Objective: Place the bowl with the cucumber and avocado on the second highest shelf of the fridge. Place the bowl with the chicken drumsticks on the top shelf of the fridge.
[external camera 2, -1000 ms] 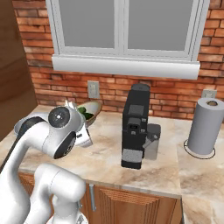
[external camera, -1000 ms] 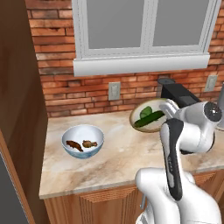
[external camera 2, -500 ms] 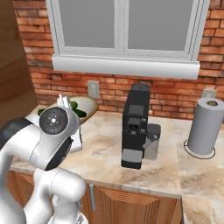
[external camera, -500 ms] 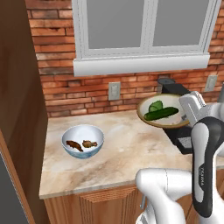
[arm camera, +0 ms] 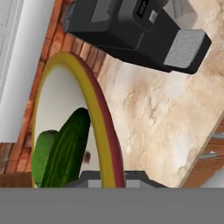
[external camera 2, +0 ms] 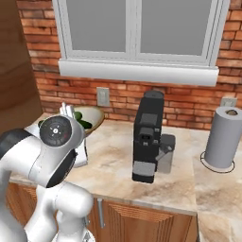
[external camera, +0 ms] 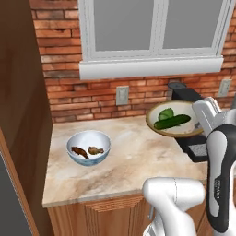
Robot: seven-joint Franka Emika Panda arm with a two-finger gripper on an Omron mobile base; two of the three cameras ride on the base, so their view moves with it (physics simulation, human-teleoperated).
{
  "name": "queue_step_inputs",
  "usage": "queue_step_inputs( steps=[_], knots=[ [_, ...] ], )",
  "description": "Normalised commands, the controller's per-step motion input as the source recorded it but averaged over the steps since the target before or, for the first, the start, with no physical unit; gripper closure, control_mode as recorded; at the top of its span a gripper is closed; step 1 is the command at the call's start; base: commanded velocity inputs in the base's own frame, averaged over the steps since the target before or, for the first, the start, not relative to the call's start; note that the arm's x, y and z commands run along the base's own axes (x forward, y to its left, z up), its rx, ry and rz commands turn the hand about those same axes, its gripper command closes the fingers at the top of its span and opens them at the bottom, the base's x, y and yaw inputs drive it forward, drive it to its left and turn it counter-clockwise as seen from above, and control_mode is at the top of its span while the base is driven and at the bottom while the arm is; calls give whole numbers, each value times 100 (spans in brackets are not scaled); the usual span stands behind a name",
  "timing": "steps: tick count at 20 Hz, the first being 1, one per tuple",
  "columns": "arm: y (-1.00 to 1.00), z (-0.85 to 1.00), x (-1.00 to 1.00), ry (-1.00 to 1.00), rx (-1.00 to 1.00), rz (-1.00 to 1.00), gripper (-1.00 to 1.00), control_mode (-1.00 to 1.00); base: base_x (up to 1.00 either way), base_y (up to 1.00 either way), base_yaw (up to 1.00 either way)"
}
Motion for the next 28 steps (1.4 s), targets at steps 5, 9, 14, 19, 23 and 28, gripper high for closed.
queue_step_inputs(
  steps=[5,9,14,19,23,28],
  knots=[
    [0,0,0,0,0,0,100,100,-91,-1,54],
    [0,0,0,0,0,0,100,100,-100,-4,67],
    [0,0,0,0,0,0,100,100,-86,-6,81],
    [0,0,0,0,0,0,100,100,-54,-1,89],
    [0,0,0,0,0,0,100,100,-6,24,93],
    [0,0,0,0,0,0,100,100,2,66,83]
  ],
)
